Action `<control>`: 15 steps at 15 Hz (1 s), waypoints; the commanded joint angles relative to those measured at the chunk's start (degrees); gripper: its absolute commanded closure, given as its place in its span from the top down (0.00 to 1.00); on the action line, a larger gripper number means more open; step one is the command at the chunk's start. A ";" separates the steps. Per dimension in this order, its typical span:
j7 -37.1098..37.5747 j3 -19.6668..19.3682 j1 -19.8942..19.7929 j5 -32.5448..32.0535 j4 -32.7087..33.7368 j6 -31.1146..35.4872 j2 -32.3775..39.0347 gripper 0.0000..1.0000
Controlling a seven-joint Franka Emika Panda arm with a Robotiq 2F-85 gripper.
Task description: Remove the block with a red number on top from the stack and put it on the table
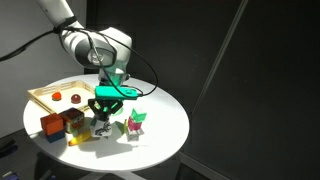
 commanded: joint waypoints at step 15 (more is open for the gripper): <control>-0.54 1.98 -4.45 -3.52 -0.06 12.94 7.21 0.06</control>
